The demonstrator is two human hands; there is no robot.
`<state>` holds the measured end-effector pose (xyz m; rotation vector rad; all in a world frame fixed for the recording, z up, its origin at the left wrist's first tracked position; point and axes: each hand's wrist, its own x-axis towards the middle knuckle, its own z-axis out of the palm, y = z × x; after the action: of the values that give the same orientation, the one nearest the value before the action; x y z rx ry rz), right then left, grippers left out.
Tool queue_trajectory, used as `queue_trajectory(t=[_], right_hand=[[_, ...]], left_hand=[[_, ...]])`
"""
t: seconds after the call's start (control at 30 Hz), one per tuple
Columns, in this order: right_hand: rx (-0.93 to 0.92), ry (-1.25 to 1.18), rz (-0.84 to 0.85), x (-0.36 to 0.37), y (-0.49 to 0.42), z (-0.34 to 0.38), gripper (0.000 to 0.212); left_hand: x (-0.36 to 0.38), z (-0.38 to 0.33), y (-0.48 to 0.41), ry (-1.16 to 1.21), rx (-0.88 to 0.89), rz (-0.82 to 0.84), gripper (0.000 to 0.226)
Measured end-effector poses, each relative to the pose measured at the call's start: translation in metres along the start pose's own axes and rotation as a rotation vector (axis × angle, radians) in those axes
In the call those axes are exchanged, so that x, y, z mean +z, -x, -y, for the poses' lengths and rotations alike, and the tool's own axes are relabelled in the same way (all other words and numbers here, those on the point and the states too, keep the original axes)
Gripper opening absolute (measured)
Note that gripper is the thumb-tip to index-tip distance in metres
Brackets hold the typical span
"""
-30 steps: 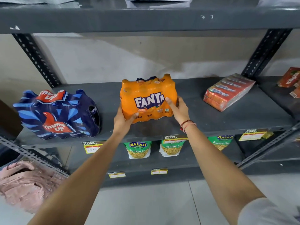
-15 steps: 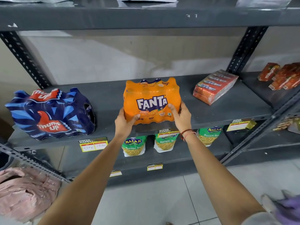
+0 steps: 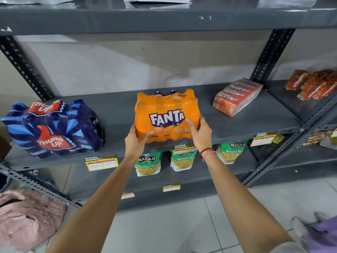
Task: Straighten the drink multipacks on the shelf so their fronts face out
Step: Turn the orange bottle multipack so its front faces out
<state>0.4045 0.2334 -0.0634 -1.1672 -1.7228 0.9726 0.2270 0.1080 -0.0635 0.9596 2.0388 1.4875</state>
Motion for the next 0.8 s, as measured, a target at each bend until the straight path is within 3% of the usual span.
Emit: queue_trajectory(t=[0.13,0.27,0.43,0.5,0.63,0.8], right_hand=[[-0.004,-0.043,0.013,-0.001,0.0,-0.001,0.056],[0.021,-0.135,0.004,-0.006,0.001,-0.009,0.055],[0.04,-0.218,-0.138,-0.041,-0.023,-0.015,0.044],[0.011,-0.186,-0.158,-0.063,-0.038,-0.017,0.039],[0.024,-0.122,-0.231,-0.112,-0.075,-0.034,0.036],[0.035,-0.021,-0.235,-0.158,-0.121,-0.06,0.035]], left_hand=[[0.0,-0.002,0.005,0.002,0.001,-0.031,0.067],[0.025,-0.009,0.034,-0.003,0.039,-0.307,0.07],[0.085,-0.028,0.077,0.078,0.063,-0.515,0.042],[0.11,-0.037,0.084,0.083,0.075,-0.421,0.032],[0.167,-0.066,0.072,0.112,0.139,-0.035,0.016],[0.231,-0.102,0.019,0.036,0.155,0.114,0.028]])
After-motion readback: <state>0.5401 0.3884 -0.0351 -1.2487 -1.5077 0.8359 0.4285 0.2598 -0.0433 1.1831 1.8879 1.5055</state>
